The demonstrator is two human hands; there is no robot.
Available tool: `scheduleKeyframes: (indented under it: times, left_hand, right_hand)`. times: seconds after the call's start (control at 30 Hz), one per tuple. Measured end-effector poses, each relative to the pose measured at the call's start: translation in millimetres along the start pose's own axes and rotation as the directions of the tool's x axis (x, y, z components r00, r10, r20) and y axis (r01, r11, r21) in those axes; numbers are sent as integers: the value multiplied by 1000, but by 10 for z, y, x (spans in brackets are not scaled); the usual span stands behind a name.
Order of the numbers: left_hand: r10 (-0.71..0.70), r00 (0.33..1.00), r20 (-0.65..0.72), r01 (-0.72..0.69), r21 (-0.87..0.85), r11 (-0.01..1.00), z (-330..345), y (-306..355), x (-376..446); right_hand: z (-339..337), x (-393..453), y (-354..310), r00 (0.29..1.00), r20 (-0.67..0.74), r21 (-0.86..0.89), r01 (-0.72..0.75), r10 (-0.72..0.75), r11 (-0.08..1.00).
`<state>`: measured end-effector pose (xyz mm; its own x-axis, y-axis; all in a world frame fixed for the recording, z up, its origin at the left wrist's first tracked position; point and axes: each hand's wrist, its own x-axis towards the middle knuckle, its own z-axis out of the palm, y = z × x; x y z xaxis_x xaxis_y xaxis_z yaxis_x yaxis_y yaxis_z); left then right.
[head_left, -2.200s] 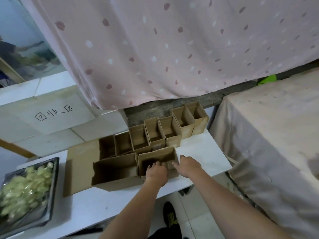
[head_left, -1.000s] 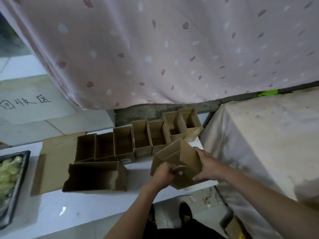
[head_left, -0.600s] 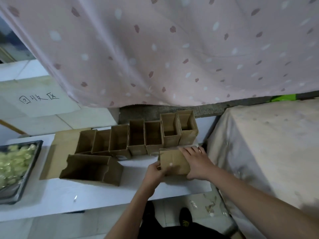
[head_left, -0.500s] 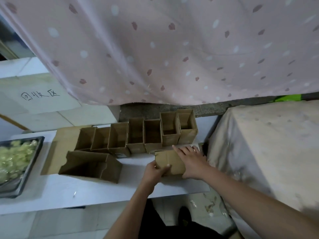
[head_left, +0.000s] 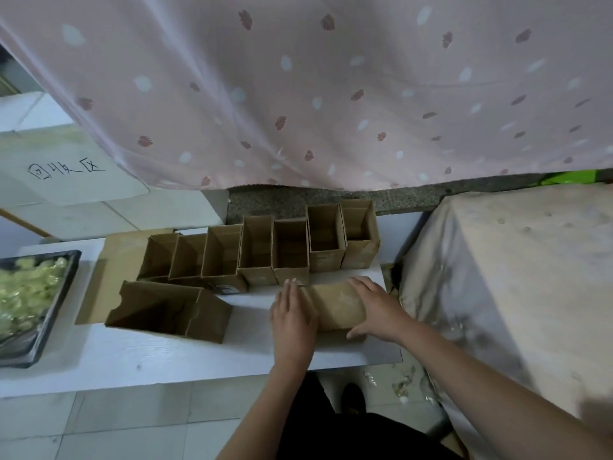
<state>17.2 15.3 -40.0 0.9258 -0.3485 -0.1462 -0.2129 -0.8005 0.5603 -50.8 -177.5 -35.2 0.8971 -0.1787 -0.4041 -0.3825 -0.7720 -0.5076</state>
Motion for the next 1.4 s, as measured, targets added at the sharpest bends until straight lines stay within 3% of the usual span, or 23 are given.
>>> scheduleKeyframes:
  times: [0.07, 0.17, 0.23, 0.33, 0.4, 0.53, 0.83, 1.0, 1.2, 1.4]
  left_hand:
    - [237, 968, 78, -246, 142, 959, 93, 70, -16]
    - [336, 919, 206, -382, 249, 890, 255, 112, -67]
    - [336, 918, 212, -388, 301, 871, 331, 86, -108]
    - [334, 918, 216, -391, 334, 858, 369, 70, -102]
    - [347, 906, 242, -415, 348, 841, 385, 95, -92]
    - [340, 900, 273, -428, 397, 812, 389, 108, -70]
    - [347, 898, 271, -434, 408, 803, 420, 95, -107]
    - [312, 900, 305, -423, 431, 797, 441, 75, -88]
    - [322, 902, 288, -422, 428, 799, 450, 80, -77]
    - [316, 898, 306, -427, 438, 791, 442, 85, -84]
  right_hand:
    - [-8, -7, 23, 1000, 6, -22, 8, -8, 1000]
    - [-12, -17, -18, 999, 50, -146, 14, -7, 989]
    - [-25, -33, -63, 998, 58, -200, 1, 10, 980]
    - [-93, -65, -118, 990, -128, -145, 33, -52, 989]
    - [-104, -82, -131, 981, -174, -113, 65, -84, 991]
    - [-39, -50, -122, 984, -173, 35, 54, -47, 998]
    - [-5, 24, -126, 974, -221, 148, -7, 40, 989]
    - [-49, 64, -216, 976, -212, 108, -28, 51, 994]
    - [-21, 23, -206, 982, -182, 27, 45, -40, 999]
    - [-4, 16, -125, 984, -168, 104, 74, -55, 992]
